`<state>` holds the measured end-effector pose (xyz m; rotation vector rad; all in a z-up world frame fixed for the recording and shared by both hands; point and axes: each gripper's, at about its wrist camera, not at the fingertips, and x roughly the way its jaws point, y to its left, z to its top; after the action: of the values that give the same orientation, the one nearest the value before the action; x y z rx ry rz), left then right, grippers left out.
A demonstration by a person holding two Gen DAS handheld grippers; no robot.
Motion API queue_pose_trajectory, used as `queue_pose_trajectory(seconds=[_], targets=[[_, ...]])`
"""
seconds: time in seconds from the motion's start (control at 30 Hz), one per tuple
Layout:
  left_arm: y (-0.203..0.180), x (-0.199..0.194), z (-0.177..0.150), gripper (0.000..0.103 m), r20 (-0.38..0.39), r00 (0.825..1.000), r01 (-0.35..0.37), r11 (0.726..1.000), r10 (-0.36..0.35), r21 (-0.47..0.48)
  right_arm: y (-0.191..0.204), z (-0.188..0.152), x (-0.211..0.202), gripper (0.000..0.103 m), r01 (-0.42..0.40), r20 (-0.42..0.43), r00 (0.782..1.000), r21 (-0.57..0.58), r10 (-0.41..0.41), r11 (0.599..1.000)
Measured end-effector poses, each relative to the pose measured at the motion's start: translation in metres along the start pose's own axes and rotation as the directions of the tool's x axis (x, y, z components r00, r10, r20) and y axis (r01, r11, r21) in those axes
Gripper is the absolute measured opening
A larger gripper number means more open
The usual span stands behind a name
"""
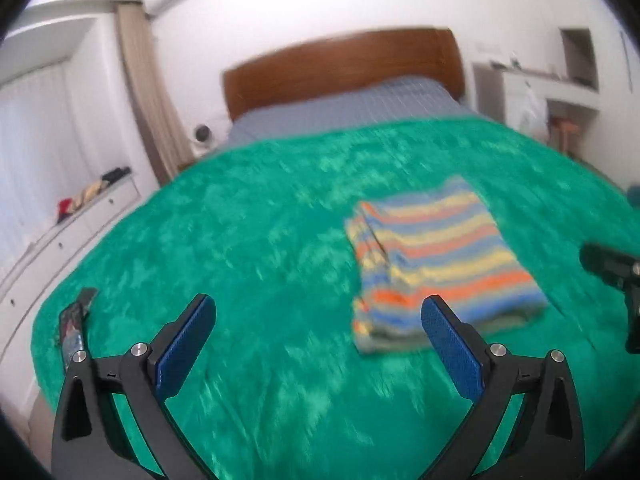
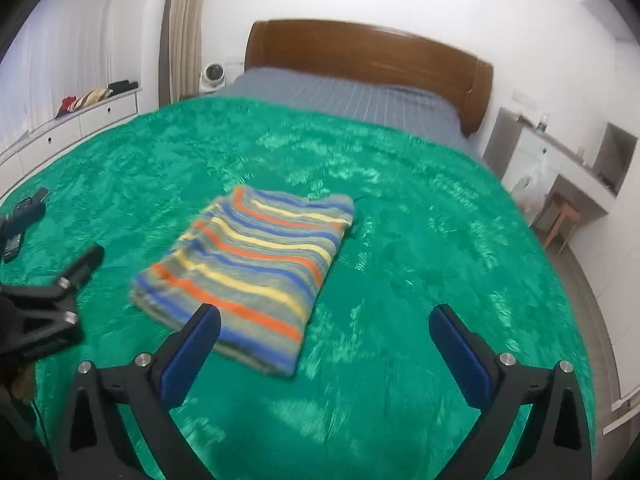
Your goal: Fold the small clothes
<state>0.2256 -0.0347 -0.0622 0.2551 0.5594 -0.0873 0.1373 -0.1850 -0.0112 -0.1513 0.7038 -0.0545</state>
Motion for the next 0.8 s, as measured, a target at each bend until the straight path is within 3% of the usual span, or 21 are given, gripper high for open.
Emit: queue_pose_trajectory(seconds=[0.1,0.2,0.37,0.47,0.8], targets=[[-0.005,-0.003,-0.005,0.103,-0.064,0.998,-0.016,1.0,0.018,0.025,0.006,-0.01,-0.021,0.103,0.036,0.007,0.999,0.028,-0.036,0.999],[0.0,-0.009,-0.006,0.103,-0.104,0.994,-0.034,0.999,0.03,-0.029,0.008,-0.017,-0.033,0.103,0.031,-0.018,0.999,0.062,-0.03,0.998],[0.009,-0.018,0.002,0.103,-0.177,0.979,0.084,0.988,-0.106,-0.131,0.014,-0.016,-0.05,0.103,0.03,-0.021,0.999,0.059,-0.029,0.998],[0.009,-0.023,0.008,0.103,-0.178,0.974,0.113,0.981,-0.141,-0.157,0.012,-0.011,-0.055,0.103,0.034,-0.029,0.999,0.083,-0.031,0.996],[0.002,-0.033,0.017,0.103,-0.178,0.98,0.066,0.991,-0.085,-0.113,-0.001,-0.005,-0.062,0.103,0.042,-0.049,0.998,0.121,-0.036,0.992]])
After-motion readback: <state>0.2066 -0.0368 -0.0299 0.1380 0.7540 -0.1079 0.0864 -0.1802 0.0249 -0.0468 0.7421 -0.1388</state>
